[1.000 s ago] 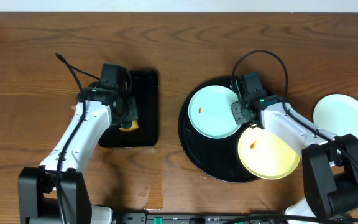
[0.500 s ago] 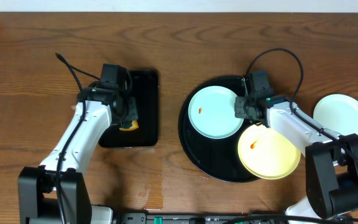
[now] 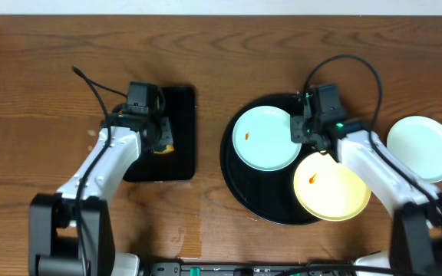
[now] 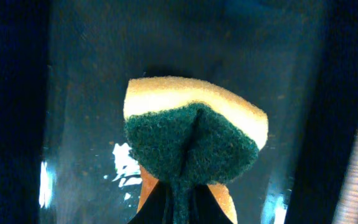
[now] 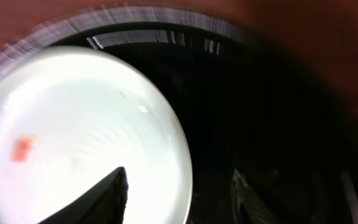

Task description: Clean dirty plates on tray and stack at the side

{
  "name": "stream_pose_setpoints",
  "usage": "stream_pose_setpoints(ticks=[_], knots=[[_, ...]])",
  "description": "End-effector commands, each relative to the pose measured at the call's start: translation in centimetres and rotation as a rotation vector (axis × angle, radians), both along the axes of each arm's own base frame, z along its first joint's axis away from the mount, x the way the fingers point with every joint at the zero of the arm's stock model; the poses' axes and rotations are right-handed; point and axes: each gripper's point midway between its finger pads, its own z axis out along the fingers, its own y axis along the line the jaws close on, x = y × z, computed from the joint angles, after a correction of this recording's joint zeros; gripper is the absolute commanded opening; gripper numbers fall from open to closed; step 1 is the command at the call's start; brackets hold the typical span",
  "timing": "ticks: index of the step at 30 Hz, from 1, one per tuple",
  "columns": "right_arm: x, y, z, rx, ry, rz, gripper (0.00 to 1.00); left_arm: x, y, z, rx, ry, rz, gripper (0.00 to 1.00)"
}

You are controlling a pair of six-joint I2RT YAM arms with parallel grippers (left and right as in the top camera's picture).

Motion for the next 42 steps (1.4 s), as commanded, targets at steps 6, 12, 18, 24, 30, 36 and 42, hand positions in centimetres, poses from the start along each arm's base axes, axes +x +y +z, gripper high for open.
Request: stream_pose_setpoints(ticks=[6,12,18,24,30,36,42], knots=[[-0.5,-0.5,1.9,-0.017,-0.028,0.028,0.54,-2.4,0.5,-6.6,0.034,0.200,0.011,0.08],[-0.7,-0.6,0.0,-0.030,0.023,0.029,0.52,-3.3,0.6,-8.3,0.037,0.261,0.016,0.08],[-1.0,-0.7,-2.7,-0.050,0.094,0.029,0.51,-1.9,0.4,-5.1,0.032,0.226,0.016,0.08],[-1.6,0.5,-5.3,-0.006,0.167,0.088,0.36,0.1,0.1,1.0,0.019,0.124,0.015,0.08],[-2.0,0.1,-6.5,-0.003,0.211,0.037,0.23,1.5,-3.0,6.8,-0.103,-0.016,-0.053,0.08],[-2.1,-0.8,-7.9,-0.012,0.244,-0.015,0.13,1.4,-7.7,9.3,-0.163,-0.089,-0.176,0.08],[-2.1,-1.4,-8.4,-0.019,0.258,-0.034,0.04,1.2,-13.5,9.8,-0.206,-0.143,-0.273,0.08]])
